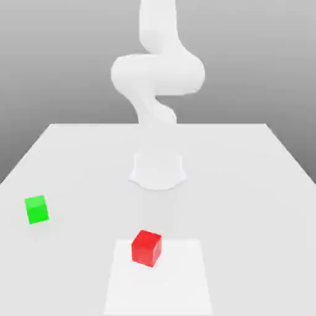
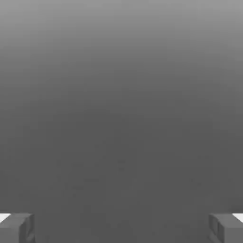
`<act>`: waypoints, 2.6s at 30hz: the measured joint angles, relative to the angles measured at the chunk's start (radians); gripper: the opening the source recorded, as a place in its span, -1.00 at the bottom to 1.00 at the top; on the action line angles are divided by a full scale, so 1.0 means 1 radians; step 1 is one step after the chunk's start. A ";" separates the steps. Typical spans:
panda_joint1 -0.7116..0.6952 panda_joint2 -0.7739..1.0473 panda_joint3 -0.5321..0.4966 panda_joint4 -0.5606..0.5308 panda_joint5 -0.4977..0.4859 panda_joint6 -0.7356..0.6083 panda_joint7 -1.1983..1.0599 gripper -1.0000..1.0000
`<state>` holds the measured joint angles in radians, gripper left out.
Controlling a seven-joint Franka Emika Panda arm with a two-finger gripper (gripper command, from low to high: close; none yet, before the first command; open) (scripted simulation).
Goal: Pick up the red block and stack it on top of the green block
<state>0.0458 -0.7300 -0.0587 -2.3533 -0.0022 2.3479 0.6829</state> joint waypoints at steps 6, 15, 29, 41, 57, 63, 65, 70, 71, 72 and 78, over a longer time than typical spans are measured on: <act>0.100 0.176 -0.126 -0.131 0.004 0.119 -0.295 0.00; 0.220 0.436 -0.266 -0.323 0.005 0.292 -0.722 0.00; 0.263 0.772 -0.302 -0.486 0.061 0.540 -1.177 0.00; 0.113 0.953 -0.092 -0.461 0.306 0.683 -1.353 -1.00; 0.168 0.715 -0.232 -0.499 -0.010 0.492 -1.125 -1.00; 0.020 0.633 -0.338 -0.489 -0.092 0.411 -1.226 -1.00; -0.042 0.613 -0.403 -0.479 -0.121 0.387 -1.292 -1.00; -0.214 0.574 -0.568 -0.455 -0.197 0.334 -1.457 -1.00; -0.248 0.568 -0.602 -0.451 -0.212 0.325 -1.490 -1.00; -0.283 0.563 -0.636 -0.446 -0.227 0.316 -1.523 -1.00; -0.324 0.600 -0.735 -0.437 -0.189 0.343 -1.648 -1.00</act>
<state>-0.2777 -0.1297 -0.7933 -2.7904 -0.1911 2.6909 -0.9649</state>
